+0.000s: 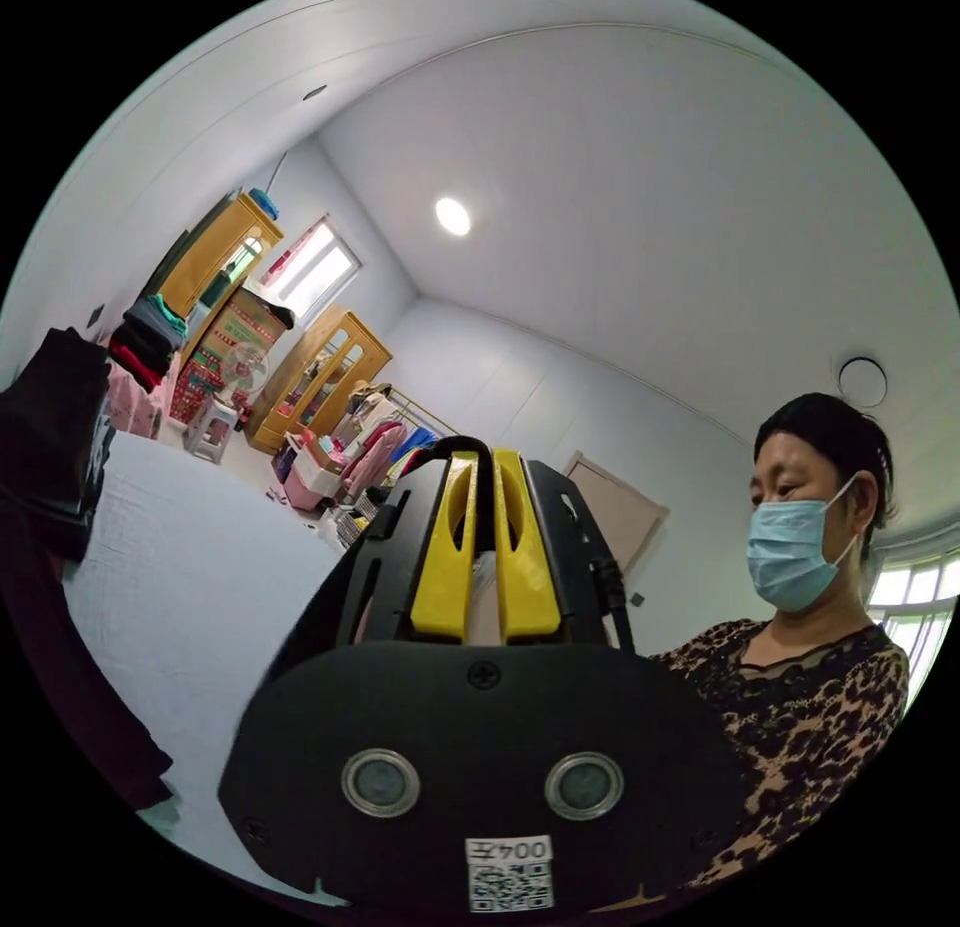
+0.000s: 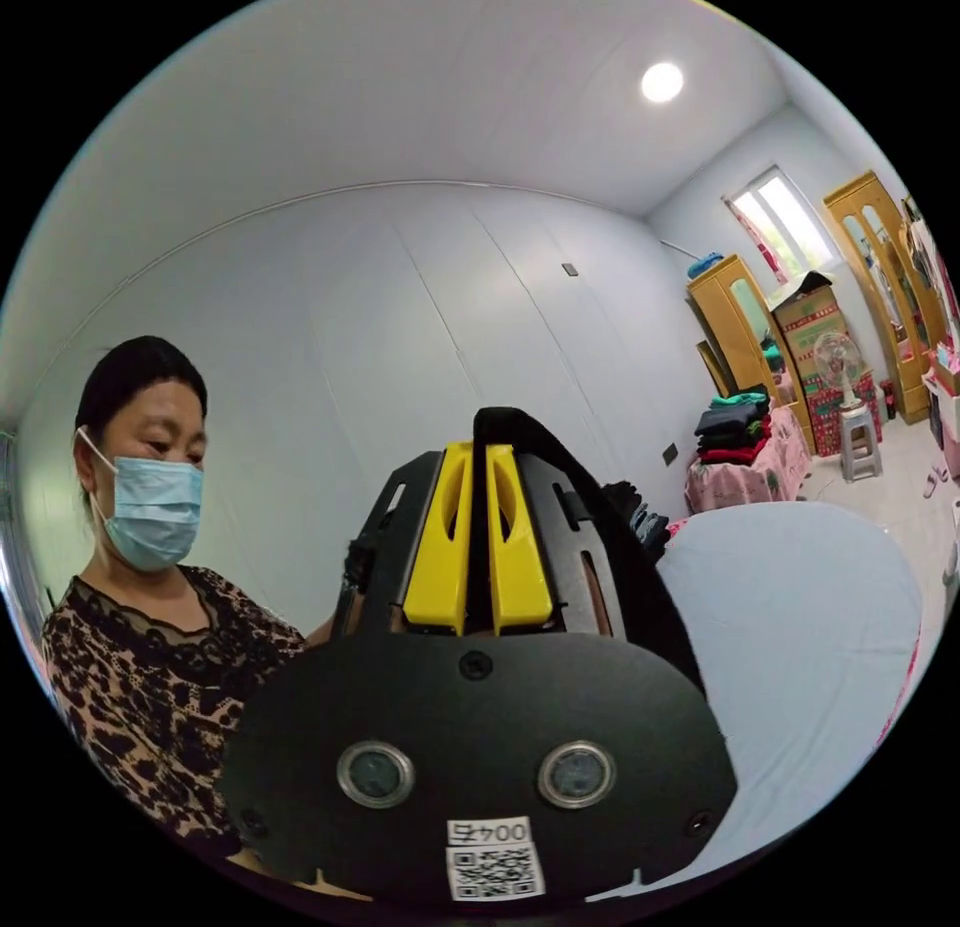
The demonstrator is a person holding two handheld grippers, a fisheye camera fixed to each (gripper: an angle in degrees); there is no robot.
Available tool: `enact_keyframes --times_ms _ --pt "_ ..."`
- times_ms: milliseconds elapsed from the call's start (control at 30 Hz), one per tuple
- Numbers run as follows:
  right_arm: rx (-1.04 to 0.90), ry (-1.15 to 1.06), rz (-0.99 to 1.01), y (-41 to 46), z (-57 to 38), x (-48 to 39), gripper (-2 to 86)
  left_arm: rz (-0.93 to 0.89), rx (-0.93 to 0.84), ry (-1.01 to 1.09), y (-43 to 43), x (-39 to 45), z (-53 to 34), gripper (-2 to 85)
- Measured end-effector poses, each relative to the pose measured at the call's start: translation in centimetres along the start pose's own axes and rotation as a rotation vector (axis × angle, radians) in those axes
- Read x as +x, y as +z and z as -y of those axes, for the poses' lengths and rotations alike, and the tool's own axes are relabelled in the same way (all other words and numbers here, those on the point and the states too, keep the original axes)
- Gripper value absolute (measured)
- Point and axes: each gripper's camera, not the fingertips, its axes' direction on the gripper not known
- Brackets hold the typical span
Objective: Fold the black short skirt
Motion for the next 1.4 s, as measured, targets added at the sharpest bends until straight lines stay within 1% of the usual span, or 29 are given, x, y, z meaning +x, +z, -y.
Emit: enact_keyframes --times_ms 200,267,367,500,600,667,733,800,867,900,967,1000,1067,1167,1233,1400 --pt "-0.048 0.098 -0.026 -0.6 -1.7 0.2 1.9 0.003 -0.043 -0.100 -0.5 -2.4 -2.2 2.6" --pt "-0.035 0.154 -0.015 -0.3 -2.0 1.4 2.0 -0.007 -0.071 -0.140 0.1 -4.3 -2.4 2.7" --pt "-0.004 0.194 -0.008 0.3 -2.0 2.8 2.1 0.001 -0.085 -0.144 1.1 -6.2 -2.1 2.7" --pt "-0.009 0.171 -0.081 1.2 -1.5 3.0 2.2 0.013 -0.108 -0.137 2.2 -8.0 -1.3 2.7" --pt "-0.012 0.098 -0.126 1.5 -1.6 1.3 2.1 -0.016 -0.112 -0.097 2.4 -8.3 -1.3 2.8" --pt "-0.063 0.056 -0.166 1.6 -2.6 -0.1 2.1 -0.021 -0.170 -0.056 2.3 -8.5 -2.2 2.8" --pt "-0.122 0.081 -0.194 1.5 -4.6 -0.6 2.1 -0.007 -0.228 -0.071 2.1 -9.2 -4.2 2.8" --pt "-0.188 0.172 -0.229 1.3 -7.7 -0.4 2.2 0.014 -0.293 -0.127 1.9 -10.5 -7.4 2.8" --pt "-0.275 0.360 -0.289 0.9 -13.4 0.8 2.3 0.063 -0.398 -0.258 1.8 -13.2 -13.2 2.7" --pt "-0.295 0.416 -0.310 0.8 -15.0 1.2 2.3 0.075 -0.419 -0.298 1.8 -13.9 -14.8 2.7" --pt "-0.315 0.634 -0.367 0.0 -21.2 2.3 2.4 0.099 -0.497 -0.474 1.7 -17.2 -21.8 2.7" --pt "-0.313 0.672 -0.377 -0.2 -22.6 2.5 2.3 0.103 -0.510 -0.541 1.6 -18.1 -23.5 2.7" --pt "-0.329 0.805 -0.438 -0.7 -26.8 3.0 2.3 0.053 -0.534 -0.744 1.3 -21.1 -29.6 2.7" --pt "-0.398 0.860 -0.485 0.0 -29.2 3.3 2.4 0.109 -0.600 -0.880 0.8 -22.8 -34.5 2.6" --pt "-0.411 0.845 -0.498 0.7 -29.3 3.1 2.5 0.093 -0.583 -0.899 0.7 -23.0 -35.1 2.7" --pt "-0.380 0.784 -0.476 2.1 -28.2 2.2 2.5 0.110 -0.611 -0.749 1.4 -21.9 -32.1 2.6"
